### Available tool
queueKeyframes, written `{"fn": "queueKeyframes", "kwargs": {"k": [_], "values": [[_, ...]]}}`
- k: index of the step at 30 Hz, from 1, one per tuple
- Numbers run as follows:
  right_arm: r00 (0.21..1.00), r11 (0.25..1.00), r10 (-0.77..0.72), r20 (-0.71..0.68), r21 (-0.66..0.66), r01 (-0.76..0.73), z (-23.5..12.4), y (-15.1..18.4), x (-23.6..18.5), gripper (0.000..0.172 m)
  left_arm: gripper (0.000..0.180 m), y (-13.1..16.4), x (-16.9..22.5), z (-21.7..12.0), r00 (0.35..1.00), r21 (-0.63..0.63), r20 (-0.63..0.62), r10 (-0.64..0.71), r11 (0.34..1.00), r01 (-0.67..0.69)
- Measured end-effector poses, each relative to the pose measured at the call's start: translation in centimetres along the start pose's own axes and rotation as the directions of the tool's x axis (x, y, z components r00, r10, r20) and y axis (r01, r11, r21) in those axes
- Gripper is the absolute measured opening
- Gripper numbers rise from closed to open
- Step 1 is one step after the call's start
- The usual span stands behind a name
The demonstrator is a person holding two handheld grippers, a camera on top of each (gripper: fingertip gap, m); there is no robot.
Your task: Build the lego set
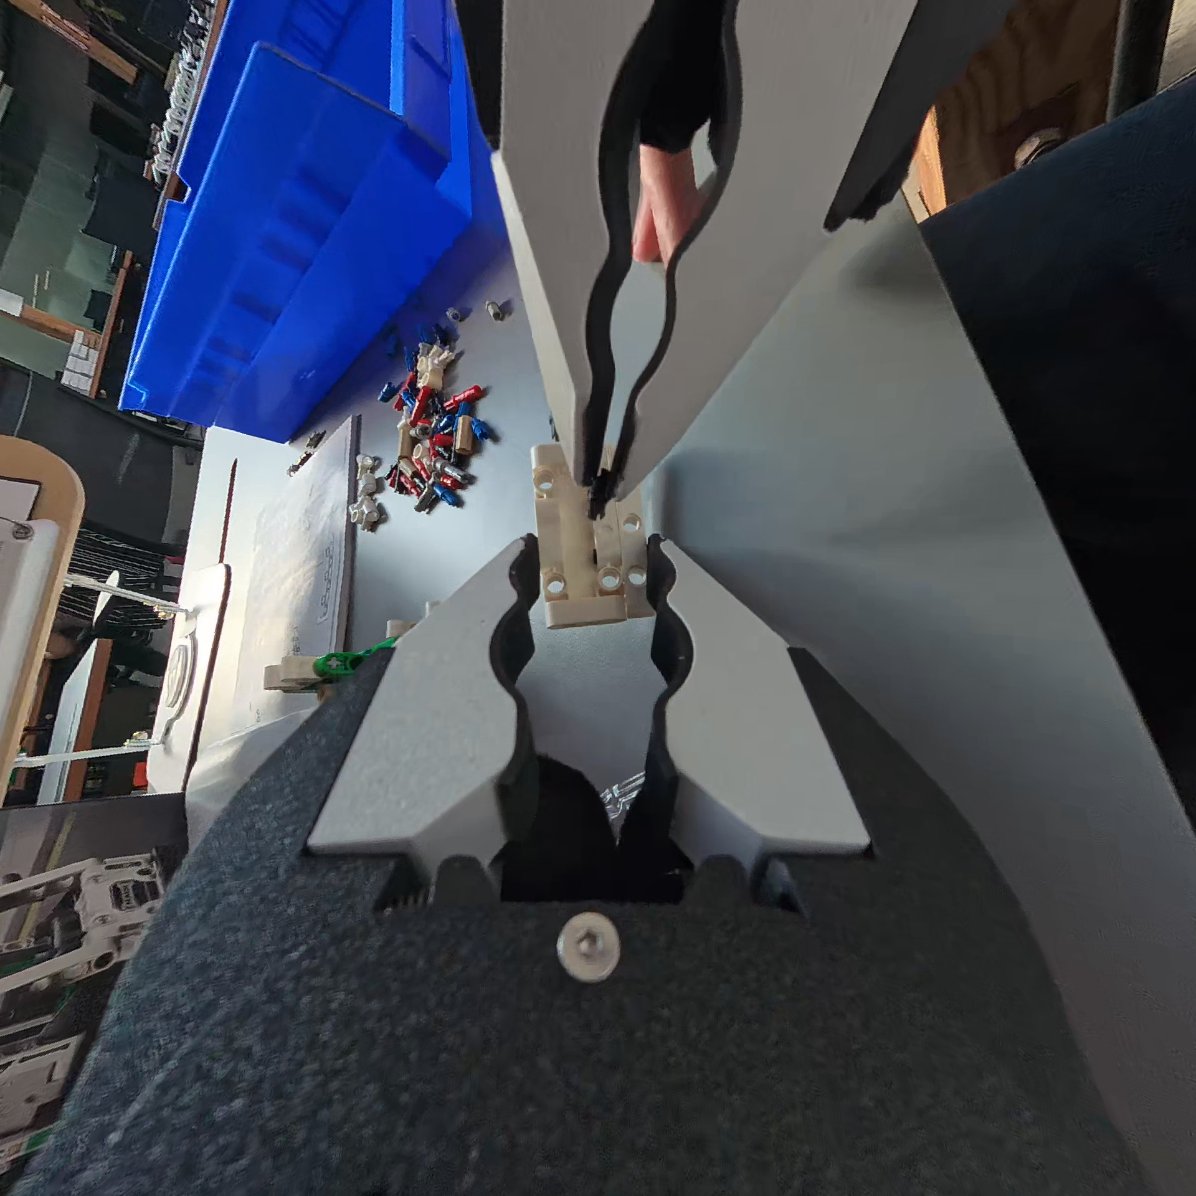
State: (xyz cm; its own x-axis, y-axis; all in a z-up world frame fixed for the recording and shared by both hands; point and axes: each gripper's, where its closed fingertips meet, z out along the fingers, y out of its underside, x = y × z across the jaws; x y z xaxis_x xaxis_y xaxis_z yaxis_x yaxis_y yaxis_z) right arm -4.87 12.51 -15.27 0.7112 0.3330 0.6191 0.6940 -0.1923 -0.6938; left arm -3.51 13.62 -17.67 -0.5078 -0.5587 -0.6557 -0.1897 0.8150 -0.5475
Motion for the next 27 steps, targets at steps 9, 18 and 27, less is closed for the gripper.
{"fn": "queueKeyframes", "kwargs": {"k": [9, 18, 27], "values": [[0.998, 0.995, -0.057, -0.02, -0.083, 0.055, -0.2, 1.4, -0.6, 0.002, 0.031, 0.4, 0.4, -0.8, 1.0, -0.027, 0.009, 0.013, 1.0, -0.013], [0.997, 0.995, -0.057, -0.049, -0.089, 0.052, 0.1, 1.2, -0.4, 0.002, 0.031, 0.3, 0.4, -1.0, 0.996, -0.059, 0.048, 0.078, 0.995, -0.076], [0.997, 0.993, -0.067, -0.036, -0.104, 0.063, 0.3, 1.5, -0.6, 0.002, 0.031, 0.4, 0.5, -1.1, 0.991, -0.082, 0.053, 0.121, 0.99, -0.116]]}}
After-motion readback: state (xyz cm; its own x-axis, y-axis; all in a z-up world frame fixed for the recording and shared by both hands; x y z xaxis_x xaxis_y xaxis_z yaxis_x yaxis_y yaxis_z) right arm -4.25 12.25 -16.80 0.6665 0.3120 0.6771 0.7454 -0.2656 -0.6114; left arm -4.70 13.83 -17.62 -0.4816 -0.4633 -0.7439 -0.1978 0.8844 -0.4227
